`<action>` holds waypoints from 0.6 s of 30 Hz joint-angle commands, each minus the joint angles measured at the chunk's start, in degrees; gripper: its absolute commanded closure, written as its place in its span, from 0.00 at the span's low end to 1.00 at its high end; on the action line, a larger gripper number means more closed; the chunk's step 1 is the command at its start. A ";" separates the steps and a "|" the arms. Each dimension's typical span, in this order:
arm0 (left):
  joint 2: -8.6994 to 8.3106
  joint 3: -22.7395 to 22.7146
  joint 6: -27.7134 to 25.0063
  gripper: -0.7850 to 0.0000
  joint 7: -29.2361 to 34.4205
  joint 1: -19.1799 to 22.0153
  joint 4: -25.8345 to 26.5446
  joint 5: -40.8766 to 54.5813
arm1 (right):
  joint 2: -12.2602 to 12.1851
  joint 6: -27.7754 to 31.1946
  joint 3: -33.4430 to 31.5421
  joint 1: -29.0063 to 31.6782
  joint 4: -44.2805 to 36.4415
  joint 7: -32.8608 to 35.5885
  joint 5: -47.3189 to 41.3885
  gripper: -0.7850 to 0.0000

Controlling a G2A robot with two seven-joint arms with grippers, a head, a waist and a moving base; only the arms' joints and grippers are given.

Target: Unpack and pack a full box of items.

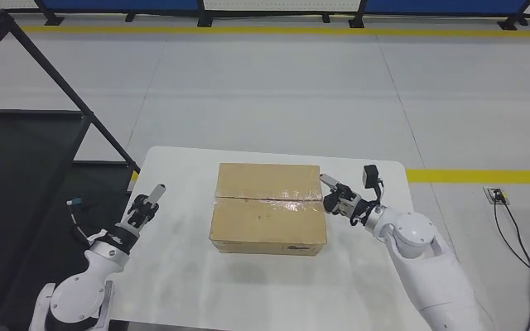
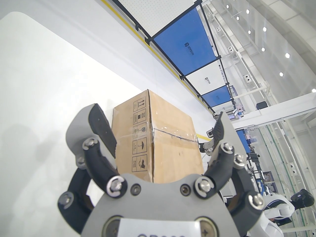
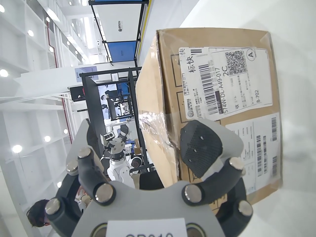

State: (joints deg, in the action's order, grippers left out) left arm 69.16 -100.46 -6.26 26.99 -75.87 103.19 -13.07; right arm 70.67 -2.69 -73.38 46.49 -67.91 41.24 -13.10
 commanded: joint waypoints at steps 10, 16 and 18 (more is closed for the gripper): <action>-0.39 0.51 0.52 0.00 0.17 0.73 -0.36 0.12 | 0.56 0.61 1.33 -4.16 8.97 3.38 -3.76 0.00; -0.71 1.31 0.71 0.00 1.55 3.35 -1.73 -0.08 | 0.95 5.98 0.29 -6.43 15.20 -1.34 -6.15 0.00; -0.82 1.38 0.65 0.00 1.73 4.61 -2.48 0.10 | 0.99 12.36 -1.64 -5.31 14.98 -4.71 -8.88 0.00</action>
State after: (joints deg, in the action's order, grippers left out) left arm 68.39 -99.09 -5.56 28.67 -71.87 101.09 -13.10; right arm 71.65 6.13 -74.09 40.49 -52.73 38.04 -20.45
